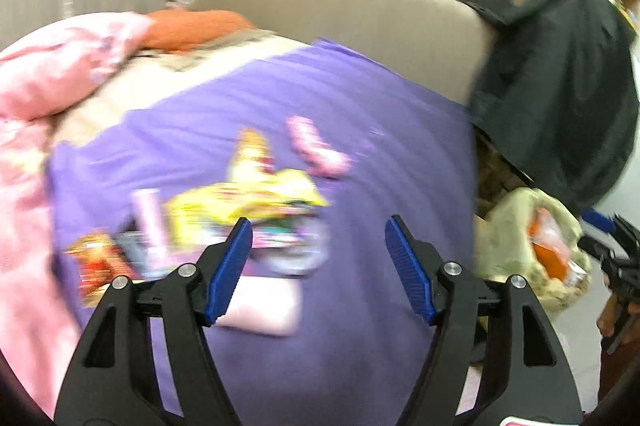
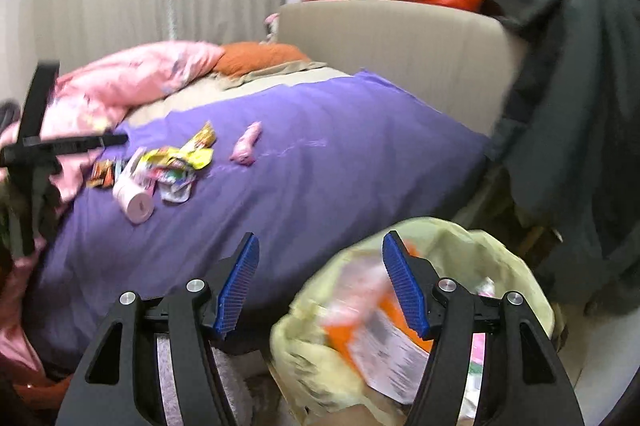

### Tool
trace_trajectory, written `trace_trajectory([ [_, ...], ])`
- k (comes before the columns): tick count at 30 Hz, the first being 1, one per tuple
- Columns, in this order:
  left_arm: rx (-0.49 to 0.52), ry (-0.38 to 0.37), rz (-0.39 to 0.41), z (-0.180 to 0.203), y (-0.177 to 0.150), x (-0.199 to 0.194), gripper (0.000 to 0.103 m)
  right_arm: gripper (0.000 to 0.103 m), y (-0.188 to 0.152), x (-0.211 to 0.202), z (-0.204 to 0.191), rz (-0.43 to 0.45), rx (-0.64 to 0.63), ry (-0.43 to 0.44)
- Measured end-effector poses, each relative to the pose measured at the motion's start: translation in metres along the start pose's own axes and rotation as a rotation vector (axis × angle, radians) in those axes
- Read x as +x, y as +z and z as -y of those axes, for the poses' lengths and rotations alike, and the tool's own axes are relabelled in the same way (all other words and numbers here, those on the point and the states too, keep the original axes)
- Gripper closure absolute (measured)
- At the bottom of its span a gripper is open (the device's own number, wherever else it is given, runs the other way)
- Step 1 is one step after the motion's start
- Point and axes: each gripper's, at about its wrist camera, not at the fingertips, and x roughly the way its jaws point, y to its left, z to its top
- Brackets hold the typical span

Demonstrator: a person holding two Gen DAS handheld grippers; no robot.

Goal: Collect trash
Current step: 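Grasp the red-gold wrapper with the left gripper while the right grasps the yellow chip bag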

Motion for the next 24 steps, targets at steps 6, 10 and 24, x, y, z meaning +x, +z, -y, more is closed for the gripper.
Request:
trace_trajectory([
  [6,-0.172,0.100,0.018,-0.112,-0.018,-0.022,0.032,0.043,0.011,0.033,-0.053,-0.017,-0.049,0.062],
  [10,-0.312,0.071,-0.034,-0.166,-0.032,-0.015,0.032,0.043,0.015,0.056,-0.090,-0.026,-0.060,0.106],
  [24,-0.365,0.117,-0.188,-0.211,-0.049,0.055,0.049,0.043,0.035,0.131,-0.180,-0.046,-0.202,0.173],
])
